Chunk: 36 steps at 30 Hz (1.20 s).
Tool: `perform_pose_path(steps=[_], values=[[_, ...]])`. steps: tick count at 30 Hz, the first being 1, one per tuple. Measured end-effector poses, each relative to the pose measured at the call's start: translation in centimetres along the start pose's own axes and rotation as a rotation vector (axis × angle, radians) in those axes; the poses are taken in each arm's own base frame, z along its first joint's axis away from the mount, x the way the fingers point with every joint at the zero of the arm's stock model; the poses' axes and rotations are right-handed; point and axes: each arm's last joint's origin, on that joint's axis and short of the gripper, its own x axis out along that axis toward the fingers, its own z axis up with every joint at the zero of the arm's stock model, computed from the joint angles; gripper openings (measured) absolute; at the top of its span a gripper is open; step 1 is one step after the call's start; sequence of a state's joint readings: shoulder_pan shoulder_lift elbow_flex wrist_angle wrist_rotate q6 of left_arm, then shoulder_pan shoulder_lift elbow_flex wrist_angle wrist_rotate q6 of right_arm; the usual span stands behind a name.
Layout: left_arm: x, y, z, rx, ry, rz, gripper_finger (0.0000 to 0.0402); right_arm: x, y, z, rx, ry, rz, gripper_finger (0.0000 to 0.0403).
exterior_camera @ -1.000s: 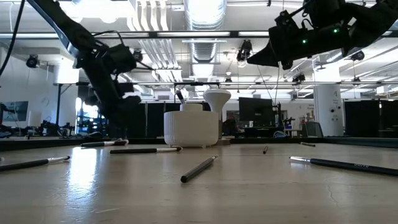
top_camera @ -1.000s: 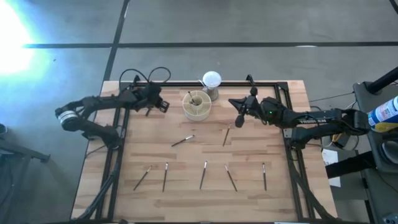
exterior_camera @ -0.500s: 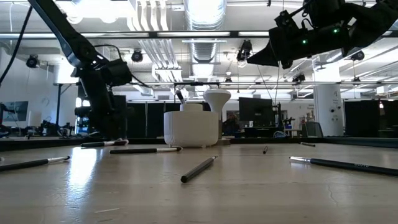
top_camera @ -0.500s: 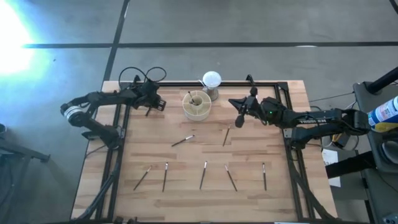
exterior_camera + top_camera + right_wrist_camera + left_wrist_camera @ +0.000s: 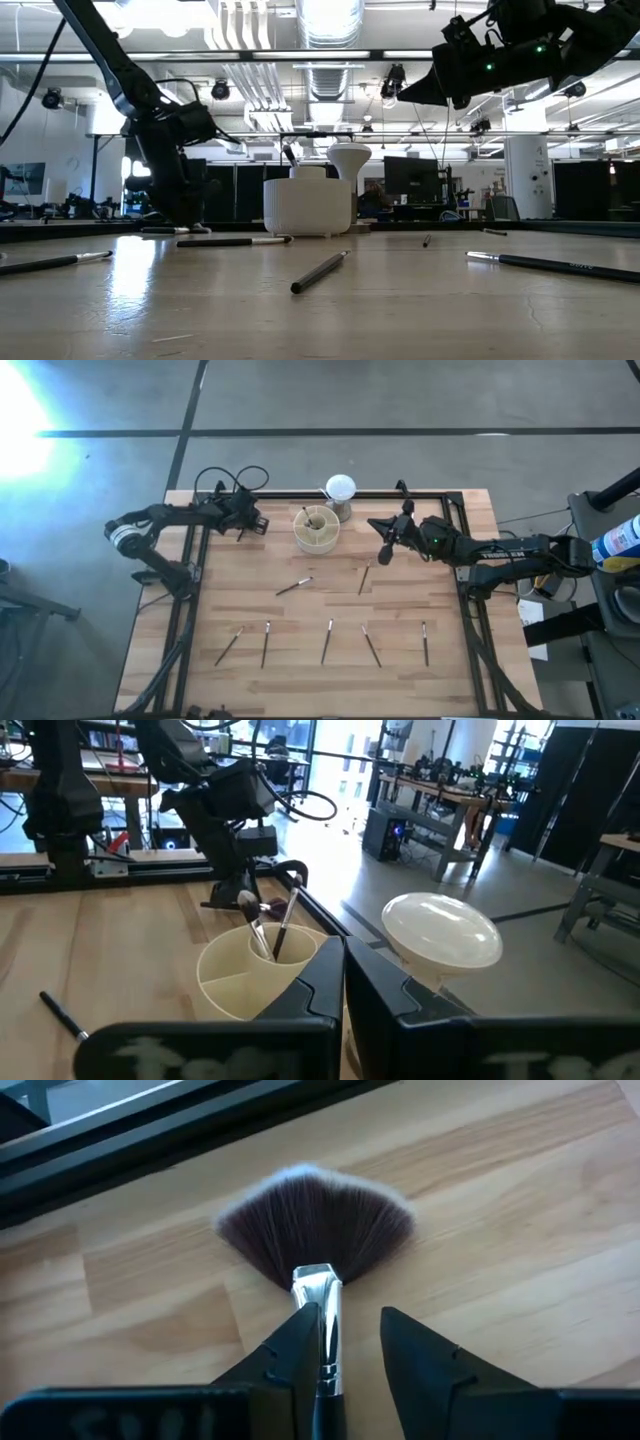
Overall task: Put items in baskets/containers
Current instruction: Put the black highlighter brush into the white organizer
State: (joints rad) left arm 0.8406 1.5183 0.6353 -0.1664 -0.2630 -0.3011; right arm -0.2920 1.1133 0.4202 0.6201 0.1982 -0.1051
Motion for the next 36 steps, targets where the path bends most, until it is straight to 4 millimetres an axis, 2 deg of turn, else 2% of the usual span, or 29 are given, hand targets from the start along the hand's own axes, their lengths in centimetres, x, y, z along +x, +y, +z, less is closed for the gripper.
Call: perform_pose_path(steps=[5,13,18,26,31,36], values=[[-1.0,0.0,-0.3,0.016,0.020,-0.009,0.0104,0.0,0.0,0.0,0.017,0.000,0.000,0.0008],[-3.6,0.3,-0.2,0.025,-0.002,-0.030,0.0130,0.0,0.2,0.0,0.050,0.001,0.051,0.0008],[-3.2,0.7,-0.4,0.027,0.025,-0.005,0.0148,0.0,0.2,-0.2,0.050,0.014,0.052,0.0008],[-1.1,0.7,-0.6,0.078,0.065,0.003,0.0153,-0.1,0.5,-0.1,0.049,0.013,0.066,0.0008],[-0.4,0.4,-0.4,0.079,0.054,-0.006,0.0131,-0.1,0.5,-0.1,0.049,0.012,0.068,0.0008],[-0.4,0.3,-0.4,0.096,0.056,-0.020,0.0072,-0.1,0.6,-0.1,0.048,0.012,0.069,0.0008]])
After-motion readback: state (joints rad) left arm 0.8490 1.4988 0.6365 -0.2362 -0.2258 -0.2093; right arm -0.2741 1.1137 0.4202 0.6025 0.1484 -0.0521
